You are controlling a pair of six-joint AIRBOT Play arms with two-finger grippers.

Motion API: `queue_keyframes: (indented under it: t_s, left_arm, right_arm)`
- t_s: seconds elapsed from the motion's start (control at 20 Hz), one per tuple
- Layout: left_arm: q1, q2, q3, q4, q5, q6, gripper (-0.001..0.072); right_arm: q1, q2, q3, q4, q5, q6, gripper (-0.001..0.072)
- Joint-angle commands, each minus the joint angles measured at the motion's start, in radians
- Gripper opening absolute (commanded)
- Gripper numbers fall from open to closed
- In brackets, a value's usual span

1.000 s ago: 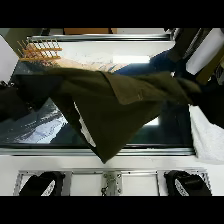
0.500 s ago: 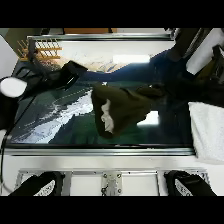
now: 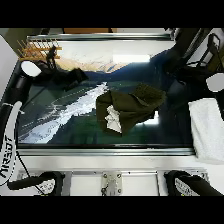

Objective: Fold the clothes and pants, and hang the long-sleeved shirts on hangers.

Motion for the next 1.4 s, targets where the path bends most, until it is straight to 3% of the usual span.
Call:
queue_keyframes:
  t_s: [0.0, 0.15, 0.3, 0.5, 0.85, 1.15, 1.2, 1.25, 1.3, 1.35]
  left_arm:
    - [-0.049, 0.029, -0.218, 0.107, -0.070, 0.005, 0.0692]
    - [-0.129, 0.026, -0.375, -0.005, 0.017, 0.008, 0.0692]
    - [-0.206, 0.026, -0.420, -0.225, 0.168, 0.100, 0.0692]
    - [-0.313, 0.010, -0.405, -0.259, 0.370, 0.109, 0.0692]
    - [-0.441, -0.250, -0.140, -0.247, 0.264, 0.111, 0.0692]
    - [-0.456, -0.385, 0.003, -0.250, 0.204, 0.098, 0.0678]
    - [-0.456, -0.397, 0.023, -0.250, 0.183, 0.098, 0.0498]
    - [-0.456, -0.406, 0.042, -0.249, 0.156, 0.099, 0.0171]
    - [-0.455, -0.408, 0.056, -0.248, 0.136, 0.102, 0.0024]
    - [-0.448, -0.404, 0.071, -0.248, 0.116, 0.103, 0.0022]
  right_arm:
    - [-0.020, -0.004, -0.030, -0.079, 0.218, -0.129, 0.0670]
    - [-0.035, -0.005, -0.087, -0.106, 0.235, -0.129, 0.0669]
    - [-0.035, -0.005, -0.131, -0.106, 0.236, -0.129, 0.0669]
    - [-0.035, -0.005, -0.145, -0.106, 0.234, -0.129, 0.0669]
    - [-0.035, -0.005, -0.145, -0.122, 0.229, -0.129, 0.0669]
    - [-0.106, -0.036, -0.145, -0.145, 0.209, -0.114, 0.0669]
    - [-0.132, -0.061, -0.145, -0.139, 0.205, -0.093, 0.0669]
    - [-0.156, -0.093, -0.145, -0.122, 0.203, -0.087, 0.0669]
    - [-0.181, -0.137, -0.145, -0.093, 0.197, -0.087, 0.0669]
    - [-0.199, -0.181, -0.145, -0.063, 0.180, -0.088, 0.0669]
